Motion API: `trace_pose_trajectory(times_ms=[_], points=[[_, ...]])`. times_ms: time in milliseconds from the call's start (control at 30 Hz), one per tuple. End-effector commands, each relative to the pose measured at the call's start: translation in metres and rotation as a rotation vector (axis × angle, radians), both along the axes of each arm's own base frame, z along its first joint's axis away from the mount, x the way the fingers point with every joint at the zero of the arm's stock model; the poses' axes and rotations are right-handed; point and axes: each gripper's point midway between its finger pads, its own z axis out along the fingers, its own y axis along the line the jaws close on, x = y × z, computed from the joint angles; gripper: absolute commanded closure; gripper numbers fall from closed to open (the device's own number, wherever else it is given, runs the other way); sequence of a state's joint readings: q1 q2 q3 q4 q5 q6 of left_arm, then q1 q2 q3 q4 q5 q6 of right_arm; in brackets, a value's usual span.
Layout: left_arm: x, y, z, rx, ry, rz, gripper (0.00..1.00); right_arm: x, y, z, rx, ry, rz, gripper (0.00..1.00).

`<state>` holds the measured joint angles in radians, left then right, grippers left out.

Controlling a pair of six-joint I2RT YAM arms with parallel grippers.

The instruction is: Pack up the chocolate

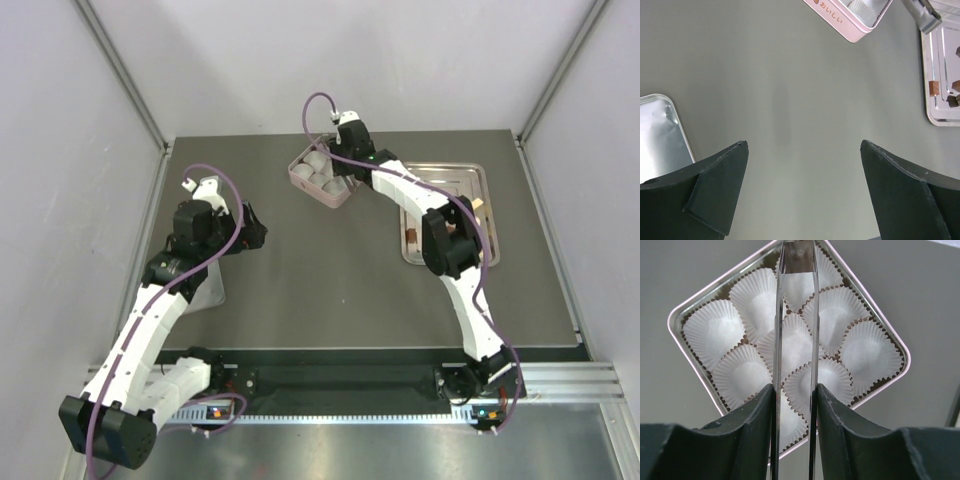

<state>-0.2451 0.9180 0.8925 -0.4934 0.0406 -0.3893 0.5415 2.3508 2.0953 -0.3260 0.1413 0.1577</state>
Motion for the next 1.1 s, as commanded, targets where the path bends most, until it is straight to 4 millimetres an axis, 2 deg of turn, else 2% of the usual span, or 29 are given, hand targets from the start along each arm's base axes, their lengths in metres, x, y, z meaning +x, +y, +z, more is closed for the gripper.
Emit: trace_pose_trajectory(times_ms=[0, 267, 367, 500, 533, 600, 633, 700, 767, 800, 833, 900, 933, 1000, 1033, 1067], points=[[0.003, -0.002, 0.010, 0.004, -0.047, -0.014, 0.01, 0.016, 0.010, 0.040, 0.045, -0.118, -0.006, 0.62], [0.003, -0.003, 0.008, 0.005, -0.041, -0.017, 0.01, 0.017, 0.006, 0.034, 0.021, -0.120, -0.018, 0.55], [0.004, -0.002, 0.007, 0.007, -0.038, -0.013, 0.01, 0.018, 0.005, 0.041, 0.018, -0.137, -0.021, 0.55], [0.004, -0.002, 0.007, 0.006, -0.038, -0.016, 0.01, 0.017, 0.001, 0.067, 0.017, -0.180, -0.016, 0.55], [0.004, -0.002, 0.007, 0.006, -0.036, -0.016, 0.01, 0.015, -0.001, 0.085, 0.022, -0.207, -0.013, 0.55], [0.004, -0.003, 0.008, 0.003, -0.038, -0.018, 0.01, 0.011, -0.007, 0.102, 0.015, -0.231, -0.015, 0.56], [0.004, -0.003, 0.007, 0.003, -0.037, -0.018, 0.01, 0.004, -0.014, 0.119, 0.019, -0.252, -0.026, 0.57], [0.003, -0.002, 0.008, 0.003, -0.040, -0.016, 0.01, -0.010, -0.031, 0.141, 0.016, -0.269, -0.050, 0.57], [0.003, -0.002, 0.008, 0.003, -0.043, -0.015, 0.01, -0.024, -0.044, 0.150, 0.011, -0.257, -0.072, 0.57], [0.003, -0.002, 0.009, 0.002, -0.046, -0.015, 0.01, -0.034, -0.054, 0.146, -0.001, -0.219, -0.082, 0.57], [0.003, -0.002, 0.009, 0.003, -0.045, -0.015, 0.01, -0.049, -0.071, 0.155, -0.003, -0.211, -0.110, 0.57], [0.003, -0.003, 0.009, 0.000, -0.047, -0.018, 0.01, -0.069, -0.089, 0.154, 0.001, -0.166, -0.144, 0.57], [0.003, -0.003, 0.009, -0.003, -0.046, -0.021, 0.01, -0.089, -0.108, 0.151, -0.013, -0.130, -0.162, 0.57], [0.003, -0.005, 0.009, -0.007, -0.047, -0.025, 0.01, -0.109, -0.124, 0.148, -0.007, -0.098, -0.185, 0.56], [0.002, -0.005, 0.010, -0.010, -0.049, -0.028, 0.01, -0.129, -0.137, 0.143, -0.018, -0.064, -0.184, 0.56], [0.002, -0.005, 0.010, -0.010, -0.049, -0.030, 0.01, -0.139, -0.142, 0.141, -0.026, -0.047, -0.184, 0.57]])
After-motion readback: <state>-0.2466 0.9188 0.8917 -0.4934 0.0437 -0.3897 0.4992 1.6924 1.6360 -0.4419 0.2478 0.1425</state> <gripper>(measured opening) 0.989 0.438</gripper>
